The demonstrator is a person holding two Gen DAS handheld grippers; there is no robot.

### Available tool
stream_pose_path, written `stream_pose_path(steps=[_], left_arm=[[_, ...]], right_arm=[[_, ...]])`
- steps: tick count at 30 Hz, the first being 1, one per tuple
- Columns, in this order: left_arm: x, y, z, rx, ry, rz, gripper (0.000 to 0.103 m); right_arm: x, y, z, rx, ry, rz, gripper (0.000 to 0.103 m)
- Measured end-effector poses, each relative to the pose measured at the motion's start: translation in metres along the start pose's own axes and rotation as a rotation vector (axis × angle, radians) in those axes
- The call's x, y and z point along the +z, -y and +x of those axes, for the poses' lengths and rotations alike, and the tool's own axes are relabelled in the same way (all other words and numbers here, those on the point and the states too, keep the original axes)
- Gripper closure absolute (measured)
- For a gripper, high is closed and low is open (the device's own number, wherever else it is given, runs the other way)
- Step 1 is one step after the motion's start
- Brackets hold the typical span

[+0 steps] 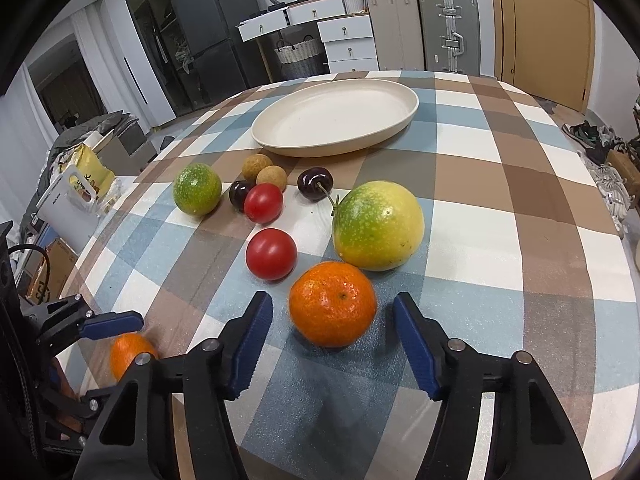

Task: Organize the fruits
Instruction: 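Close the left gripper on a mandarin while the right gripper grasps another mandarin, then carry both held mandarins over the cream plate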

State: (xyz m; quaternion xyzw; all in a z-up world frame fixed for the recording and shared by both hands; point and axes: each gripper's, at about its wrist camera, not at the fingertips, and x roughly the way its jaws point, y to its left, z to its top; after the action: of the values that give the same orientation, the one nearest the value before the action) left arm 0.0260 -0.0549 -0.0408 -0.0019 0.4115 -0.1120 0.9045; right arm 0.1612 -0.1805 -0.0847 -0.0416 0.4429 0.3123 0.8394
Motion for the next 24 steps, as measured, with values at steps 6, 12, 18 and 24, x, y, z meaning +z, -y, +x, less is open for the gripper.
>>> stream_pose_path(steps=[6, 12, 18, 24], left_arm=[[0.0, -0.003, -0.002, 0.002, 0.004, -0.021, 0.065], [0.001, -0.009, -0.005, 0.006, 0.019, -0.052, 0.066], [0.006, -0.016, -0.005, 0.024, 0.03, -0.087, 0.065], [0.017, -0.022, -0.005, 0.039, 0.042, -0.11, 0.065]], right_arm=[[0.0, -0.001, 0.0, -0.003, 0.005, -0.007, 0.049], [0.0, -0.001, -0.001, 0.003, 0.002, -0.012, 0.06], [-0.003, 0.001, -0.003, 0.01, 0.009, -0.012, 0.061], [-0.005, 0.0, -0.008, 0.035, 0.018, -0.011, 0.061]])
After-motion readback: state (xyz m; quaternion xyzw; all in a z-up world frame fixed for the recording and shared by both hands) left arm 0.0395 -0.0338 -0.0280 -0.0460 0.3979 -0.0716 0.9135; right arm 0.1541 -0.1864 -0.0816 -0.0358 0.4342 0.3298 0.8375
